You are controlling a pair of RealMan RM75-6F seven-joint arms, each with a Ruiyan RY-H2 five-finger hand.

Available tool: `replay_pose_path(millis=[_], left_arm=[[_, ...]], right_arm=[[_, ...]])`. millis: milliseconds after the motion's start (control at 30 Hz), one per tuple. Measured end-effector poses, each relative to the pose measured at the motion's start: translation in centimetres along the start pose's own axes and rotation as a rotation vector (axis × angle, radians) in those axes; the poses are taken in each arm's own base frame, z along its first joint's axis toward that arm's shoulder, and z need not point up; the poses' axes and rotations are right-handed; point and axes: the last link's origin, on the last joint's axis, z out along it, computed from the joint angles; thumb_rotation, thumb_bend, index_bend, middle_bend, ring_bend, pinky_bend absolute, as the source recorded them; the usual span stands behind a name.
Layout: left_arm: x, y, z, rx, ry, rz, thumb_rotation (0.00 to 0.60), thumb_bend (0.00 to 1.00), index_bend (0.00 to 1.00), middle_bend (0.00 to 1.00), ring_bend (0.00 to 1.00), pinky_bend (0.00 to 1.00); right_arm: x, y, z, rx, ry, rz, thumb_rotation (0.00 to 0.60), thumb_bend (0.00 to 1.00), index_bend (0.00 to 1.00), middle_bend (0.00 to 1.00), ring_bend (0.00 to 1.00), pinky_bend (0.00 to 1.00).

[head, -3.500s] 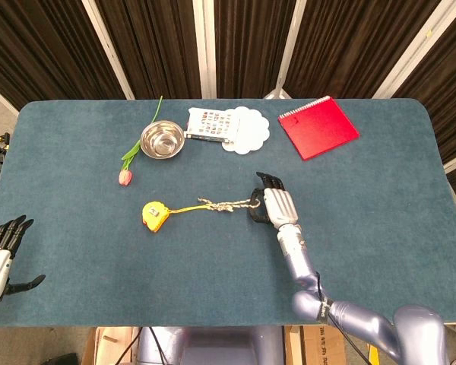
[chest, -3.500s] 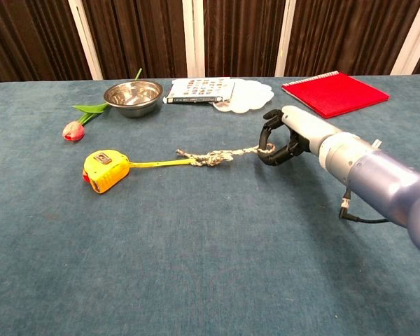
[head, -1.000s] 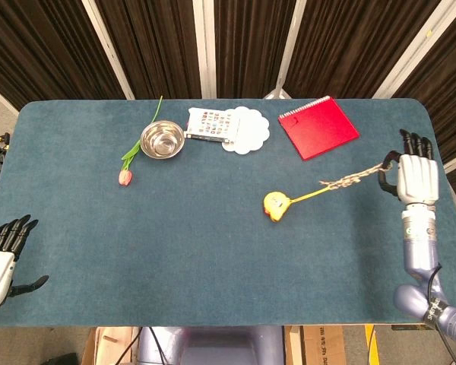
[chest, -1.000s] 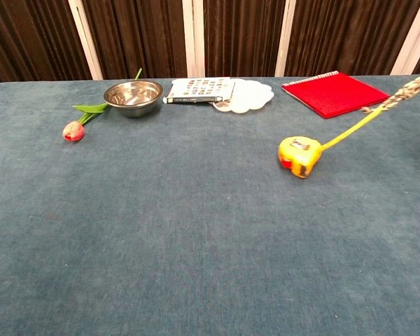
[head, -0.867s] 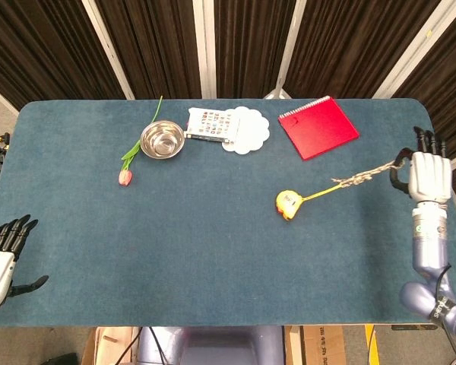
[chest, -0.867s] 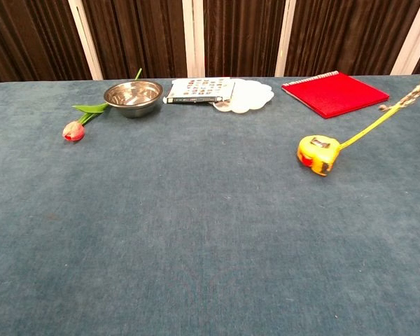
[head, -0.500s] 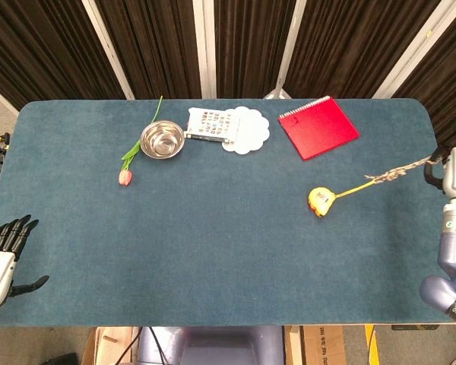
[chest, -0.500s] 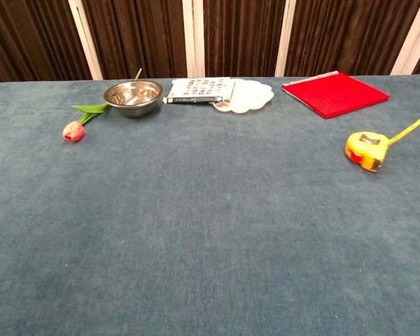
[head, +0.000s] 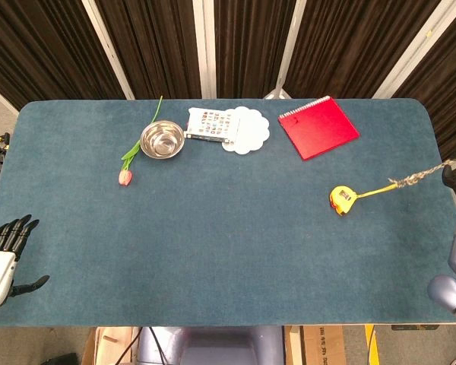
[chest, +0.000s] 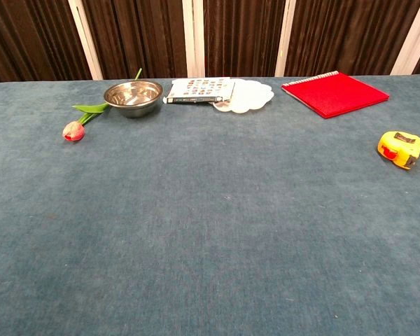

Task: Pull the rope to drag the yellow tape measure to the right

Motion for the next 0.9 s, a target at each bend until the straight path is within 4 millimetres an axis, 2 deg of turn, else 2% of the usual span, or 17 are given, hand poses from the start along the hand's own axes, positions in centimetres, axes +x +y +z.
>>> replay_pose_path(millis=[333, 467, 600, 667, 800, 900], left_arm=[[0.1, -0.1, -0.1, 0.001, 0.002, 0.004, 0.6, 0.0, 0.0, 0.0, 0.0, 0.0], [0.1, -0.1, -0.1, -0.004, 0.003, 0.012, 0.6, 0.0, 0.0, 0.0, 0.0, 0.0], [0.1, -0.2, -0.2, -0.006, 0.006, 0.028, 0.6, 0.0, 0.0, 0.0, 0.0, 0.0], [0.1, -0.2, -0.2, -0.008, 0.008, 0.032, 0.6, 0.0, 0.0, 0.0, 0.0, 0.0], [0.1, -0.1, -0.3, -0.014, 0.012, 0.039, 0.6, 0.0, 0.0, 0.0, 0.0, 0.0], [0.1, -0.1, -0.3, -0.016, 0.014, 0.046, 0.6, 0.0, 0.0, 0.0, 0.0, 0.0]], right_arm=[[-0.8, -2.5, -2.8, 0.09, -0.041, 0.038, 0.6, 0.43, 0.0, 0.0, 0.0, 0.0], [-1.1, -3.9, -5.1, 0.15, -0.082, 0.1, 0.6, 0.34, 0.0, 0.0, 0.0, 0.0], [-1.6, -5.5, -10.0, 0.271, -0.153, 0.176, 0.6, 0.31, 0.0, 0.0, 0.0, 0.0], [-1.7, -5.7, -12.2, 0.323, -0.178, 0.196, 0.6, 0.31, 0.0, 0.0, 0.0, 0.0], [-2.1, -5.1, -16.9, 0.404, -0.234, 0.223, 0.6, 0.31, 0.0, 0.0, 0.0, 0.0], [-2.3, -4.2, -19.5, 0.431, -0.26, 0.233, 0.6, 0.31, 0.0, 0.0, 0.0, 0.0]])
